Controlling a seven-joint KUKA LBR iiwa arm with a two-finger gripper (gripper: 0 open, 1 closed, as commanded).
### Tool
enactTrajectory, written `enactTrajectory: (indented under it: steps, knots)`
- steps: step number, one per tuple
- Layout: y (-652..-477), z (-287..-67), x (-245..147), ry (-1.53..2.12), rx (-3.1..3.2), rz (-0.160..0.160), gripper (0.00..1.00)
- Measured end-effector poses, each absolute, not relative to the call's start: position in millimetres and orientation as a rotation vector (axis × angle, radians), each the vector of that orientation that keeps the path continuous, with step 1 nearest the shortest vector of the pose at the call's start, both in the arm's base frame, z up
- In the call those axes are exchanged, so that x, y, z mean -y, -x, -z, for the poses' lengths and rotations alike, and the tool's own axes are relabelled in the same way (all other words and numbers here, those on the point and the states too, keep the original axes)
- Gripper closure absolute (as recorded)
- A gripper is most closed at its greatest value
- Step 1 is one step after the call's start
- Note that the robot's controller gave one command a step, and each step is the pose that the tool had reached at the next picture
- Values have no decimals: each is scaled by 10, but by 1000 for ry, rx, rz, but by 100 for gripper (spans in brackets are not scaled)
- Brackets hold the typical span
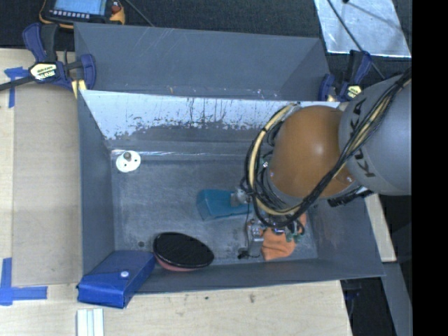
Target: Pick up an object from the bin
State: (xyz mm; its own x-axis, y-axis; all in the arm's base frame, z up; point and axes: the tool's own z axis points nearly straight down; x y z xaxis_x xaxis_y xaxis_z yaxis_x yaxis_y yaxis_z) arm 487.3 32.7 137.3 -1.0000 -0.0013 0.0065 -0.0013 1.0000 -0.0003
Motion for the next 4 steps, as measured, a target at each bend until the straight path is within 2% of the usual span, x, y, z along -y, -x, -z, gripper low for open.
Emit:
enactTrajectory:
  steps: [1,2,3,4]
  knots:
    - [-4894,-1414,-328,0,3144,1,0]
    - [-5325,-952,-98,-62,3160,2,0]
    - [-5251,-790,143,243,3137,1,100]
    - [-5251,-790,143,244,3138,1,100]
